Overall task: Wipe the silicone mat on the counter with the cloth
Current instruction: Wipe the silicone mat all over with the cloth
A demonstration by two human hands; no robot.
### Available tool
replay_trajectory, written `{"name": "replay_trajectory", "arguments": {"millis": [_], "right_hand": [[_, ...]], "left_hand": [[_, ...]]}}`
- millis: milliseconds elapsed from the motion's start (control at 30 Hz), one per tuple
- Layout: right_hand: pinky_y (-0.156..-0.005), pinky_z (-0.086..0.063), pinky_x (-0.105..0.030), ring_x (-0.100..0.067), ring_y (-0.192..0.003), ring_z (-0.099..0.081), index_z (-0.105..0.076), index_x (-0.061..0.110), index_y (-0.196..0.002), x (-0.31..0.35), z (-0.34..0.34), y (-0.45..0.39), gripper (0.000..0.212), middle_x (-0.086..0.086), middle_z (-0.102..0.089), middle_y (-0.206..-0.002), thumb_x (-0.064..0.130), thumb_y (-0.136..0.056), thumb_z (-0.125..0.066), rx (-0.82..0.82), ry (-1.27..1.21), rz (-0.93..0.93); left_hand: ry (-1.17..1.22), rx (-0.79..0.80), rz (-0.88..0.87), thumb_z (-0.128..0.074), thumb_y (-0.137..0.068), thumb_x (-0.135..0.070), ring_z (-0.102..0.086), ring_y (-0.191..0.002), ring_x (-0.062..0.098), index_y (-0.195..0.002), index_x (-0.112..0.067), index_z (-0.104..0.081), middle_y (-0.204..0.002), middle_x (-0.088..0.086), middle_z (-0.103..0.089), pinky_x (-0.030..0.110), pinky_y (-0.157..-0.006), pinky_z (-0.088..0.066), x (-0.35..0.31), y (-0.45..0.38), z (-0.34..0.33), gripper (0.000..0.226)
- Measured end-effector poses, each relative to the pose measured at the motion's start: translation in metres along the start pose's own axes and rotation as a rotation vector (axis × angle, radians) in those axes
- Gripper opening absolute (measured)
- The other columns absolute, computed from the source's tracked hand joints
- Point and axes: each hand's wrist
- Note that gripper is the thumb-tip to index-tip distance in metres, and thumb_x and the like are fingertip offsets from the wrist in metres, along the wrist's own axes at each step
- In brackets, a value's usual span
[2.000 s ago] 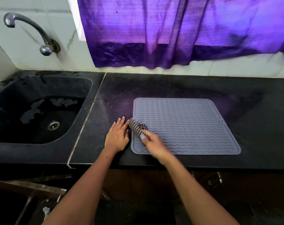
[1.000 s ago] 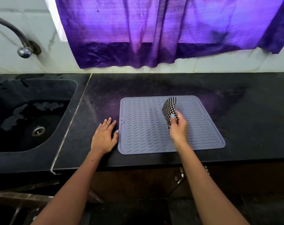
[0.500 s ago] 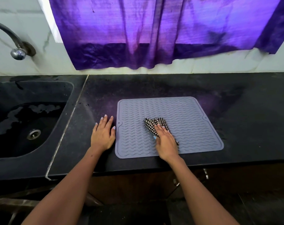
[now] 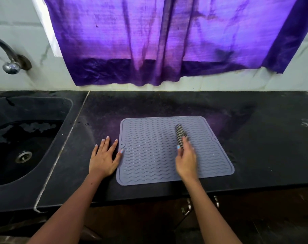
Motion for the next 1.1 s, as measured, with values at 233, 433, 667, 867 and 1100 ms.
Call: {"name": "replay_trajectory", "arguments": {"millis": [233,433,667,867,1100], "right_hand": [[-0.112,0.007,-0.021,-0.012,-0.146,-0.003,-0.013,0.02,-0.149,-0.025,-0.019,0.0,0.054,0.005,-0.009,-0.158,0.019,-0.099,-0.034,0.195,0.351,0.179],[-0.116,-0.023,-0.036,-0.018,-0.139,-0.028,-0.034,0.021,-0.143,-0.026,-0.01,-0.016,0.046,0.0,-0.032,-0.151,0.016,-0.098,-0.041,0.257,0.024,0.039],[-0.098,-0.036,-0.029,-0.025,-0.128,-0.044,-0.035,0.017,-0.143,-0.007,0.033,-0.028,0.044,-0.007,-0.044,-0.142,0.016,-0.099,-0.038,-0.227,-0.54,-0.289],[-0.119,-0.012,-0.036,-0.021,-0.145,-0.012,-0.02,0.02,-0.148,-0.046,0.013,-0.008,0.052,-0.001,-0.016,-0.157,0.018,-0.098,-0.035,0.106,0.376,0.087],[-0.119,-0.01,-0.029,-0.015,-0.145,-0.012,-0.024,0.02,-0.147,-0.053,0.01,-0.014,0.051,0.004,-0.018,-0.156,0.015,-0.097,-0.037,0.122,0.412,0.12]], "left_hand": [[0.029,-0.037,-0.002,0.004,-0.075,-0.069,-0.003,-0.145,0.019,-0.147,-0.028,-0.02,-0.157,0.006,-0.008,0.038,-0.117,0.0,-0.004,0.001,0.001,0.087],[0.029,-0.057,0.009,0.001,-0.075,-0.069,-0.006,-0.145,0.018,-0.146,-0.029,-0.024,-0.157,0.004,-0.011,0.037,-0.117,-0.002,-0.004,0.001,0.001,0.085],[0.043,-0.069,0.007,0.0,-0.075,-0.071,-0.008,-0.145,0.017,-0.145,-0.029,-0.027,-0.157,0.003,-0.014,0.036,-0.116,-0.004,-0.004,0.002,0.002,0.086],[0.049,-0.074,0.0,0.0,-0.075,-0.071,-0.01,-0.145,0.018,-0.145,-0.028,-0.027,-0.157,0.004,-0.015,0.037,-0.116,-0.004,-0.004,0.003,0.003,0.087],[0.071,-0.094,0.007,-0.004,-0.076,-0.071,-0.012,-0.144,0.018,-0.144,-0.028,-0.032,-0.156,0.004,-0.019,0.038,-0.116,-0.007,-0.004,0.002,0.002,0.085]]}}
Point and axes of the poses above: each hand's wrist, its own y-axis away from the middle knuckle, its own z-axis out of the back of the hand, x = y × z
